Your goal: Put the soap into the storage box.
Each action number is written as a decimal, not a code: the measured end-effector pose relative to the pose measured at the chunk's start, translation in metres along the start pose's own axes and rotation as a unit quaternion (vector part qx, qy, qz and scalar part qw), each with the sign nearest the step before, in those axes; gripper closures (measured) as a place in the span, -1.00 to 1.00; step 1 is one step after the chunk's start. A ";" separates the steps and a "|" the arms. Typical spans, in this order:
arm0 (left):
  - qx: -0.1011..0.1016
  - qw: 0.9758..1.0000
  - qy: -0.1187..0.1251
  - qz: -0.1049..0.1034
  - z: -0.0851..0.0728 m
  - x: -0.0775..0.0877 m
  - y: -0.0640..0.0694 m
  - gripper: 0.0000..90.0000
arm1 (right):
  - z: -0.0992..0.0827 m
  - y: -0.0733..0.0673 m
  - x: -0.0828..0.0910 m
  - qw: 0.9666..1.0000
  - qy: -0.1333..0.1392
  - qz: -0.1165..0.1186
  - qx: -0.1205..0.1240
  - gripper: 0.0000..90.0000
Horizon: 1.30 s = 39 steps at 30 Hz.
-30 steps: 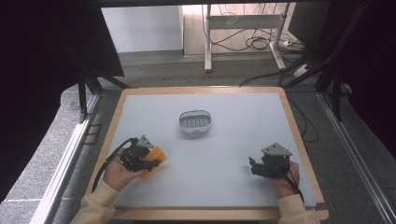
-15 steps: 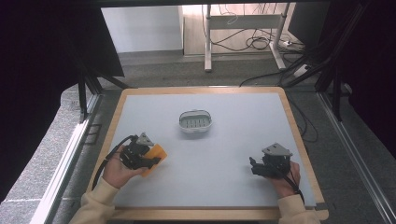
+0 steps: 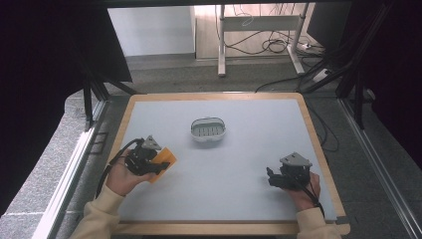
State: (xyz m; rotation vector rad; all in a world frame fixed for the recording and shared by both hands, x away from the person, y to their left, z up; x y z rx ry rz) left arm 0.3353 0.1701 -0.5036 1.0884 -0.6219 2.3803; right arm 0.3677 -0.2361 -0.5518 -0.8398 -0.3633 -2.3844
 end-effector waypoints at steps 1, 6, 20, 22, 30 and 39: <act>-0.001 1.000 0.000 -0.001 0.001 0.000 0.000 0.38 | 0.000 0.000 0.000 1.000 0.000 0.000 0.000 -0.75; -0.001 1.000 0.005 -0.001 0.004 0.005 -0.003 0.38 | 0.000 0.000 0.001 1.000 0.002 -0.001 -0.001 -0.75; -0.005 1.000 0.011 -0.011 0.015 0.012 -0.006 0.38 | 0.001 0.001 0.004 1.000 0.004 -0.005 -0.001 -0.75; -0.005 1.000 0.015 -0.017 0.018 0.014 -0.006 0.38 | 0.001 0.002 0.005 1.000 0.007 -0.006 -0.001 -0.75; -0.008 1.000 0.016 -0.017 0.025 0.012 -0.007 0.38 | 0.001 0.002 0.005 1.000 0.006 -0.006 0.000 -0.75; -0.010 1.000 0.018 -0.019 0.032 0.010 -0.010 0.38 | 0.000 0.002 0.004 1.000 0.001 -0.010 -0.002 -0.75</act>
Point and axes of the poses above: each handheld gripper's, and its own axes: x roughly backward along the jaws, z roughly out of its top, y roughly to its right, the point moved 7 cm from there along -x, roughly forward along the jaws, and after that the axes turned 14 degrees about z, right-handed, at the moved point
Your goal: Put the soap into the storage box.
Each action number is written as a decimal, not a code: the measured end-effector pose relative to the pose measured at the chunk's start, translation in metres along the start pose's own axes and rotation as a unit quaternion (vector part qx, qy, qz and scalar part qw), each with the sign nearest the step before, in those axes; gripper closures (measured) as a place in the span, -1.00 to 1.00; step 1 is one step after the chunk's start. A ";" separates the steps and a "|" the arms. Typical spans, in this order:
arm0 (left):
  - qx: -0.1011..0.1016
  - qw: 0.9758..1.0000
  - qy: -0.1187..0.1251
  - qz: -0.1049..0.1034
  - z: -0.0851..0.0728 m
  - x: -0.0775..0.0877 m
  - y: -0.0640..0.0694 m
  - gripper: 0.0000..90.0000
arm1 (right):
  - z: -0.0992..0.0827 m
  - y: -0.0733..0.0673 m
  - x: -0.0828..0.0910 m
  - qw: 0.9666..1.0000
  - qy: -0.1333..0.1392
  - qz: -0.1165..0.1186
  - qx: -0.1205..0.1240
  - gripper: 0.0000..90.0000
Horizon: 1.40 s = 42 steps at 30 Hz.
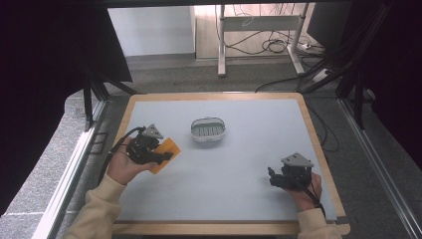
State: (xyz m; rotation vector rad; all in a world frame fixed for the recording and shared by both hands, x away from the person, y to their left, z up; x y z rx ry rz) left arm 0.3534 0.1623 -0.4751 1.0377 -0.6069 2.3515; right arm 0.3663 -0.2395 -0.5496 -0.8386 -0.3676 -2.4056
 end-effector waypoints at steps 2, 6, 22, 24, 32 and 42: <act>0.001 1.000 0.000 -0.001 0.002 0.000 0.000 0.38 | 0.000 0.000 0.000 1.000 0.000 -0.001 0.001 -0.74; -0.003 1.000 0.002 0.000 0.007 -0.002 0.000 0.38 | 0.000 0.001 0.000 1.000 0.001 -0.002 -0.001 -0.74; -0.031 0.999 0.018 -0.008 0.028 -0.005 0.003 0.38 | -0.001 0.002 0.000 1.000 -0.001 -0.004 -0.001 -0.74; -0.032 0.999 0.020 -0.009 0.030 -0.005 0.004 0.38 | -0.001 0.002 0.000 1.000 -0.002 -0.004 -0.001 -0.74; -0.054 0.998 0.022 -0.020 0.042 -0.008 0.006 0.38 | -0.001 0.003 0.001 1.000 -0.003 -0.010 -0.003 -0.73; -0.074 0.996 0.027 -0.033 0.059 -0.009 0.005 0.38 | -0.001 0.003 0.002 1.000 0.001 -0.007 -0.013 -0.72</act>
Point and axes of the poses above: each handheld gripper's, and its own axes: x roughly backward along the jaws, z roughly out of its top, y roughly to its right, the point moved 7 cm from there along -x, roughly forward along the jaws, and after that the axes turned 14 degrees about z, right-handed, at the moved point
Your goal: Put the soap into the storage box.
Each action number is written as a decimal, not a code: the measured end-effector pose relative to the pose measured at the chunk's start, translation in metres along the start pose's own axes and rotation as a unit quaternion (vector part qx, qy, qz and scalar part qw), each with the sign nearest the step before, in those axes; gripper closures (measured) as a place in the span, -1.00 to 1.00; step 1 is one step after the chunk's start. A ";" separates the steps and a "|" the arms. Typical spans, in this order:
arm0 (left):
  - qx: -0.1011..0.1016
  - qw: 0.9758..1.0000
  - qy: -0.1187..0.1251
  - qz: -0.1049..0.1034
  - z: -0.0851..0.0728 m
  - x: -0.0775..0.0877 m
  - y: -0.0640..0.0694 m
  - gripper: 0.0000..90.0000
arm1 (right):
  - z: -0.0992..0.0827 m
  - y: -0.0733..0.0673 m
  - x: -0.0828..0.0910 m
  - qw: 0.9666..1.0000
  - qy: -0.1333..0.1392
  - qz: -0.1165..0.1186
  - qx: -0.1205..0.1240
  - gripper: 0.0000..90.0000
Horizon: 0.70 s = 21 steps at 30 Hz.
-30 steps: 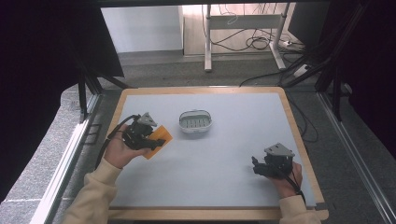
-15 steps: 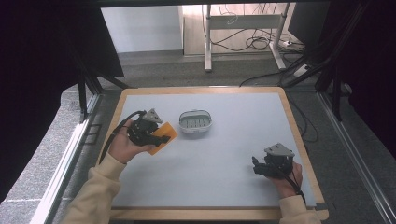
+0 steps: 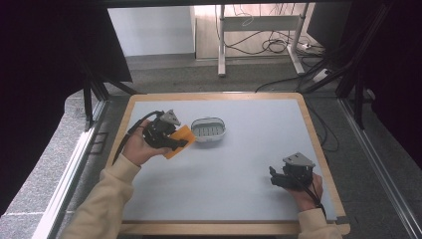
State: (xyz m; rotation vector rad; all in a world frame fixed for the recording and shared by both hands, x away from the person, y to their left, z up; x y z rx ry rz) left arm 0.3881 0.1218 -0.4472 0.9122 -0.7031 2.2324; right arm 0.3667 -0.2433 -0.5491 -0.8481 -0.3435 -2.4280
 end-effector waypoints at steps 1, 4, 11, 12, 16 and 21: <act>-0.002 1.000 0.000 0.000 0.001 0.000 0.000 0.38 | 0.000 0.000 0.000 1.000 0.000 0.000 0.000 -0.72; -0.008 1.000 -0.002 0.005 0.005 0.000 -0.002 0.38 | 0.000 0.000 0.001 1.000 0.002 0.000 -0.001 -0.72; -0.017 1.000 -0.001 0.011 0.013 -0.003 -0.004 0.38 | 0.000 0.000 0.001 1.000 0.004 0.000 0.001 -0.72; -0.018 1.000 -0.001 0.013 0.014 -0.003 -0.005 0.38 | 0.001 0.000 0.001 1.000 0.006 -0.001 0.003 -0.72; -0.021 1.000 0.001 0.017 0.018 -0.005 -0.007 0.38 | 0.001 0.000 0.002 1.000 0.007 -0.002 0.004 -0.71; -0.027 1.000 0.005 0.015 0.023 -0.007 -0.009 0.38 | 0.001 -0.001 0.002 1.000 0.007 -0.001 0.004 -0.71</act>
Point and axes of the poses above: each handheld gripper's, and its own axes: x roughly backward along the jaws, z roughly out of its top, y roughly to its right, the point moved 7 cm from there along -x, roughly forward along the jaws, and after that the axes turned 14 degrees about z, right-handed, at the moved point
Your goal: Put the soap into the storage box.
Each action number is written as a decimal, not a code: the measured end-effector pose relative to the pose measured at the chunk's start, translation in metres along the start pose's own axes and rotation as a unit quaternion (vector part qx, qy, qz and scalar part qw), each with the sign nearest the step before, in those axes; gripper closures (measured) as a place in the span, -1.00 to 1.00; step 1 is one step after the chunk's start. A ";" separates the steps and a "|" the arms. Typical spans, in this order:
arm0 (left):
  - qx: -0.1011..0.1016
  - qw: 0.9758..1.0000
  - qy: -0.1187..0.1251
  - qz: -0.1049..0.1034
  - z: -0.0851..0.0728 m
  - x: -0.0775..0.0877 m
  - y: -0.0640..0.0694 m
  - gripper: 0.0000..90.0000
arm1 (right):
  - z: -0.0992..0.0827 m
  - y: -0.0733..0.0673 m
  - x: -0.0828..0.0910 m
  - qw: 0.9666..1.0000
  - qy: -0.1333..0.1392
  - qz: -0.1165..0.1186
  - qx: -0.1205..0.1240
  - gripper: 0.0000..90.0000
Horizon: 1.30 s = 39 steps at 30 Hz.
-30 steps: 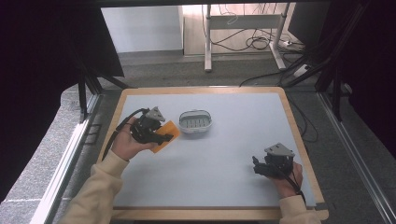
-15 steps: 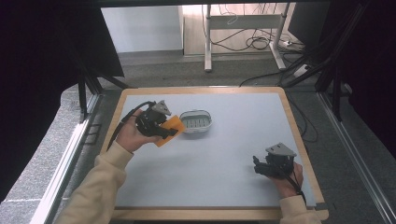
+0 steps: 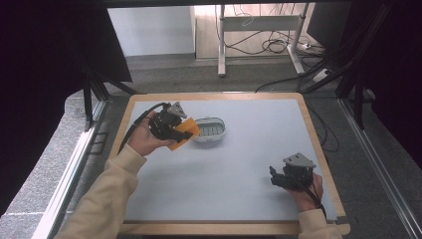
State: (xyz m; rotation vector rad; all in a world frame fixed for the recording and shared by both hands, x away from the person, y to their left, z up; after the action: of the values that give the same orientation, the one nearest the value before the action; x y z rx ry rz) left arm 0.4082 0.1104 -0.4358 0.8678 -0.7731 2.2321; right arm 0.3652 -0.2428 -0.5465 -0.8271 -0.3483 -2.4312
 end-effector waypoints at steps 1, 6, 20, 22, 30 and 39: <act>-0.002 1.000 -0.003 -0.002 0.001 -0.001 0.000 0.38 | 0.000 0.000 0.000 1.000 0.000 0.000 0.000 -0.71; -0.008 1.000 -0.005 -0.004 0.007 -0.005 -0.001 0.38 | 0.000 0.000 -0.001 1.000 0.000 0.001 0.000 -0.71; -0.022 1.000 -0.002 -0.012 0.020 -0.012 -0.002 0.38 | -0.001 0.001 0.000 1.000 -0.001 0.000 -0.002 -0.71; -0.023 1.000 -0.003 -0.014 0.022 -0.012 -0.003 0.38 | -0.001 0.001 0.000 1.000 -0.001 0.000 -0.002 -0.71; -0.032 0.999 -0.006 -0.016 0.027 -0.019 -0.004 0.38 | -0.002 0.002 0.000 1.000 -0.002 0.000 -0.001 -0.71; -0.044 0.999 -0.012 -0.023 0.030 -0.031 -0.005 0.38 | -0.003 0.003 0.000 1.000 -0.003 -0.002 -0.003 -0.71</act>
State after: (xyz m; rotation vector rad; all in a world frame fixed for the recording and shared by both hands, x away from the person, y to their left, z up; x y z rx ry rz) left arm 0.4416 0.0827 -0.4382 0.8634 -0.8477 2.1344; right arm 0.3655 -0.2460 -0.5483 -0.8378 -0.3448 -2.4353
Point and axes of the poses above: each handheld gripper's, and its own axes: x roughly backward along the jaws, z roughly out of its top, y roughly to its right, the point moved 7 cm from there along -x, roughly forward along the jaws, and after that the axes turned 14 degrees about z, right-handed, at the moved point
